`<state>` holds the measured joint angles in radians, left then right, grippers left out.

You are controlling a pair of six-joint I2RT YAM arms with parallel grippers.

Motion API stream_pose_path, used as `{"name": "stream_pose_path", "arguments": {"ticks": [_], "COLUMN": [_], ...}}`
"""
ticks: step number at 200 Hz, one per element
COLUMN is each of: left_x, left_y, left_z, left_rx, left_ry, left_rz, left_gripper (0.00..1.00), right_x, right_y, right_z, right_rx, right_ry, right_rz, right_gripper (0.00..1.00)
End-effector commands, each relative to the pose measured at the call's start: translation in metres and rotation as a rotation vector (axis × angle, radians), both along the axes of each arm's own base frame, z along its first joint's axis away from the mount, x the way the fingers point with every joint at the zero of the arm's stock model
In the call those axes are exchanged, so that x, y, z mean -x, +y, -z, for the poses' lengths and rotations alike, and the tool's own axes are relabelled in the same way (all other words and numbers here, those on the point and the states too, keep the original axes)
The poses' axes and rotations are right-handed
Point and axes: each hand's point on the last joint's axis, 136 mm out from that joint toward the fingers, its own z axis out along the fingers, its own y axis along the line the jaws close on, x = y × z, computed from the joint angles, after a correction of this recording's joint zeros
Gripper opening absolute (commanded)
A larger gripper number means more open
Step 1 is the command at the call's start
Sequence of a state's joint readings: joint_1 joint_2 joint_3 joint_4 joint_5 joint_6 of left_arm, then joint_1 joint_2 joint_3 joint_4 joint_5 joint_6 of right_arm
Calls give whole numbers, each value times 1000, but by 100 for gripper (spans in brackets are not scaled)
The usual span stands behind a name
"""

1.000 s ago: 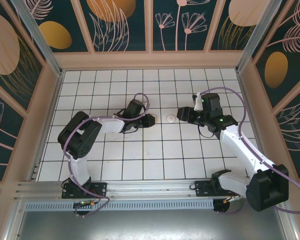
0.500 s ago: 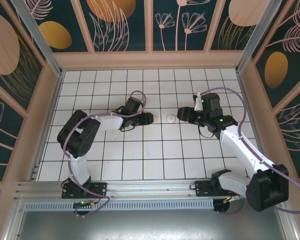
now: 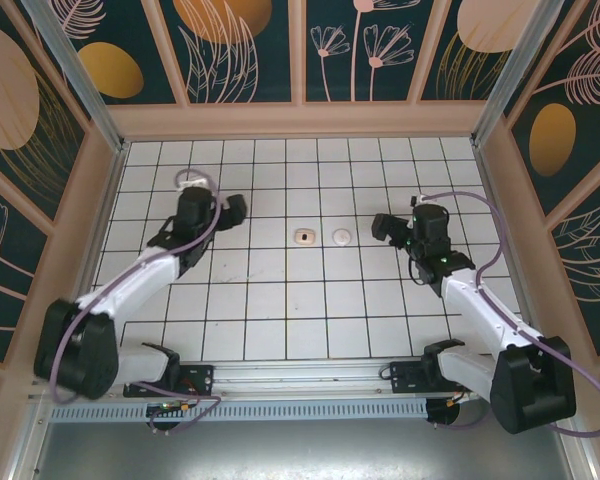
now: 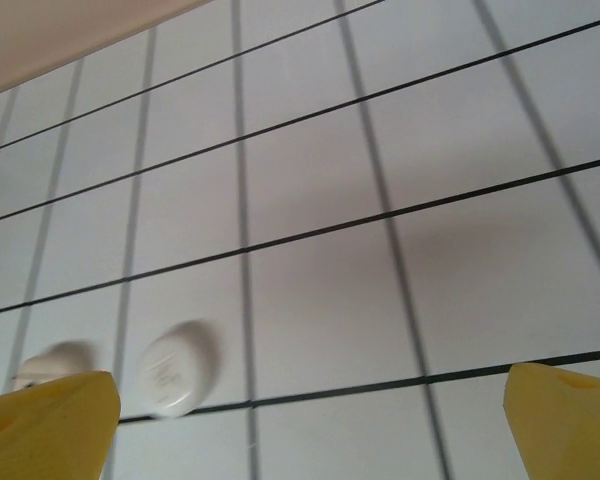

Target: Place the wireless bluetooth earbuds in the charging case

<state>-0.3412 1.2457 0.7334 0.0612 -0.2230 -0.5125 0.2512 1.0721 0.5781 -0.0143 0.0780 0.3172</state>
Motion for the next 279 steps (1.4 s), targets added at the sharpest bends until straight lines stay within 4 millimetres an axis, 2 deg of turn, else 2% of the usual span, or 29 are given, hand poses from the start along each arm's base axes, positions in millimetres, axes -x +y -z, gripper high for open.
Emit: {"name": "stream_pose_path", "arguments": {"ticks": [1,16,35,57,77,97,112,146,157,171,180,189,194,202,215,219,232,279], "left_x": [16,32,50,65,75,84,79,71,56,23,15,19,22,21,8,5,10,11], "left_y": [66,99,129,149,158,159,153,145,141,122,122,128,128,130,128,130,137,137], "left_z": [-10,-15,-17,-8,3,18,14,-3,4,17,23,20,28,23,38,35,35,34], "left_rx": [-118,-167,-232,-293,-321,-325,-328,-351,-378,-430,-401,-378,-360,-345,-346,-334,-321,-323], "left_ry": [-113,-168,-218,-250,-309,-384,-417,-544,-533,-470,-412,-455,-445,-496,-393,-404,-410,-418], "left_rz": [-248,-375,-482,-554,-589,-573,-523,-477,-441,-321,-283,-305,-287,-289,-252,-246,-282,-281], "left_gripper": [98,98,99,99,99,99,99,99,99,99,99,99,99,99,99,99,99,99], "right_x": [-17,-19,-22,-27,-31,-33,-31,-40,-38,-41,-40,-41,-41,-41,-42,-42,-42,-42], "right_y": [-33,-50,-64,-70,-75,-82,-89,-84,-84,-90,-94,-89,-89,-88,-88,-88,-88,-88], "right_z": [-20,-17,-14,-8,-3,5,15,6,12,22,22,23,23,23,23,24,24,24], "right_rx": [103,132,152,194,241,251,229,263,265,208,191,189,190,192,194,194,194,196], "right_ry": [-163,-182,-222,-259,-299,-336,-368,-440,-461,-472,-461,-465,-459,-462,-460,-458,-458,-459], "right_rz": [116,167,195,186,183,195,219,169,161,137,144,117,115,115,115,115,115,115], "right_gripper": [99,99,99,99,99,99,99,99,99,99,99,99,99,99,99,99,99,99]}}
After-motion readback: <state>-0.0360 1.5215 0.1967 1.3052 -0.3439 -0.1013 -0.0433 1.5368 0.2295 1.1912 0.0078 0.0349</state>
